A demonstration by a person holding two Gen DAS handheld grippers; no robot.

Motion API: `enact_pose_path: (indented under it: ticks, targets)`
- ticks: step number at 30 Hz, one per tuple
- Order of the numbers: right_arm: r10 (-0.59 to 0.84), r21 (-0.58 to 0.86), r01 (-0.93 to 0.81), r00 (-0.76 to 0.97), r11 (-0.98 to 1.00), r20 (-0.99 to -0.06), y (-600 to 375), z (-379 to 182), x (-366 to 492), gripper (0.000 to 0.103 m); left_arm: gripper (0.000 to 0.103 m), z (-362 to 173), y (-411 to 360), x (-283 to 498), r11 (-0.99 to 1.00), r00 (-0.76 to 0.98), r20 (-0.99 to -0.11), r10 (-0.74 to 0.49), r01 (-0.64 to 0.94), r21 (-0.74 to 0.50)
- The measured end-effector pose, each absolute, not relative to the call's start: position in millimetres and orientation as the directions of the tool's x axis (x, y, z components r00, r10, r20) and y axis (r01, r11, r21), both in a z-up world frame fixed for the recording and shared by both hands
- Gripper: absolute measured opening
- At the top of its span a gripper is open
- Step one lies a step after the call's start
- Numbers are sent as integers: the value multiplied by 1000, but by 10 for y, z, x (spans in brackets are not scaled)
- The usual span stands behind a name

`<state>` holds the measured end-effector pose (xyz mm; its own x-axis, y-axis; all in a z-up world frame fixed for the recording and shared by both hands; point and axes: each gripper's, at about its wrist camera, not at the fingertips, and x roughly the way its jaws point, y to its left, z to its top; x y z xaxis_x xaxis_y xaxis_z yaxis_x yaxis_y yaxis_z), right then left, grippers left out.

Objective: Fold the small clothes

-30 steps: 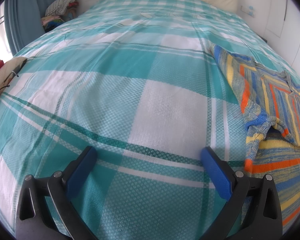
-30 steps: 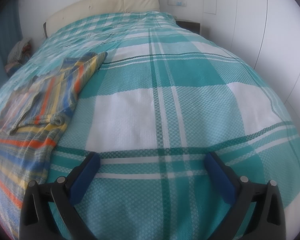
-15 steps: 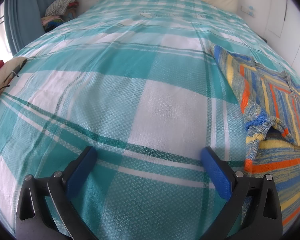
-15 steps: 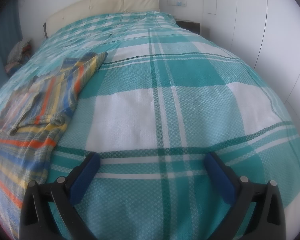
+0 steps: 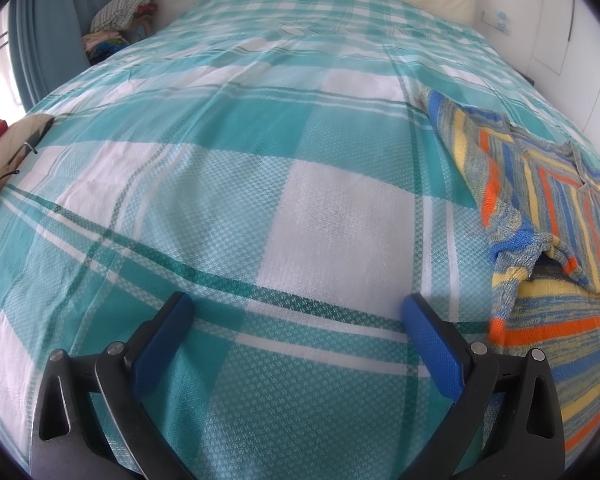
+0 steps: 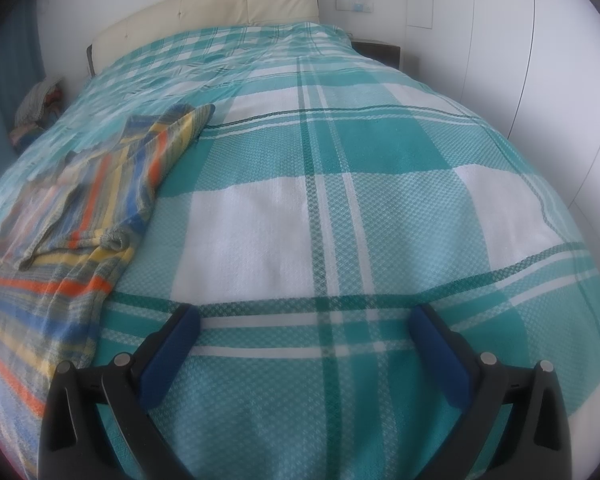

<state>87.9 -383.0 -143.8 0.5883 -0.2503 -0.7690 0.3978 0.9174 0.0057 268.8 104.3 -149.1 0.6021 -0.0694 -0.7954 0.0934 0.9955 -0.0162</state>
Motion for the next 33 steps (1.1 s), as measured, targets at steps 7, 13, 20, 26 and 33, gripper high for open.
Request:
enact_pose_path:
  ticks: [7,13,20,26,33]
  targets:
    - [-249,8,398,589,917,-769,-3833,-1439,877,103,103,-1491,1037,2689,995,602,-795,-69,93,-16]
    - [-248,9,398,590,917,-769,-3832,-1439,876,103,103,-1491,1039,2689,995,602,-795,-69,93,-16]
    - [-248,9,398,590,917,-769,-3833,-1438,874,103,103,-1492,1040,2689,995,602,-795,-70,93,-16]
    - [-249,7,398,588,917,-769,-3831,-1436,875,103,103,-1492,1041,2689,996,602,-795,-69,93,-16]
    - [-246,10,397,587,918,-771,-3833,-1435,878,103,103,-1492,1042,2689,996,602,-795,-69,93,-16]
